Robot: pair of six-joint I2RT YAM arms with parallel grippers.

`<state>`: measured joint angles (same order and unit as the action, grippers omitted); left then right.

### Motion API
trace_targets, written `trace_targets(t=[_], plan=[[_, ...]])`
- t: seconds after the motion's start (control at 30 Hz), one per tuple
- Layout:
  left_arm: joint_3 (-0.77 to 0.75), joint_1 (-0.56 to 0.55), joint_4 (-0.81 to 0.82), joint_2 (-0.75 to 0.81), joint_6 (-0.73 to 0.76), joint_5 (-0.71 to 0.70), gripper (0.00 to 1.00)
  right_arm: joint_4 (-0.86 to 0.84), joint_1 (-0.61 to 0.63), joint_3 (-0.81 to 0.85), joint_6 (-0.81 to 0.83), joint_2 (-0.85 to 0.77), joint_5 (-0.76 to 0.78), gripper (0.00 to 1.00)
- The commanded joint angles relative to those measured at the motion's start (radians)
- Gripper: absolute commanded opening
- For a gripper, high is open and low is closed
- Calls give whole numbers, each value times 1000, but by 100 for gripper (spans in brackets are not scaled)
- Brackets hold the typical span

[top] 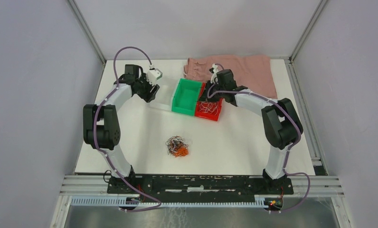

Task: Untangle the cables
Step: Place the cable in the bin.

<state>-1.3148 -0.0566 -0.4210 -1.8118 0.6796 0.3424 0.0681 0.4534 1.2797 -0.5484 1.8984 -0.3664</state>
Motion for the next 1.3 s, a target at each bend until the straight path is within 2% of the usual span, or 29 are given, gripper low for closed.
trace_targets(t=[0.0,0.2,0.47,0.73,0.93,1.27], plan=[[20,4,66,17,47,24,67,-20,-15,-32,22,-54,-50,16],[39,1,84,9,60,41,54,-101,-58,-71,-47,-66,-122,18],[59,0,89,22,78,45,49,-98,-73,-69,-49,-57,-114,19],[116,0,27,95,148,87,46,81,-40,74,42,50,93,15],[175,0,-39,171,233,104,36,251,41,212,157,131,280,14],[196,0,-290,281,316,221,37,332,58,198,224,141,336,14]])
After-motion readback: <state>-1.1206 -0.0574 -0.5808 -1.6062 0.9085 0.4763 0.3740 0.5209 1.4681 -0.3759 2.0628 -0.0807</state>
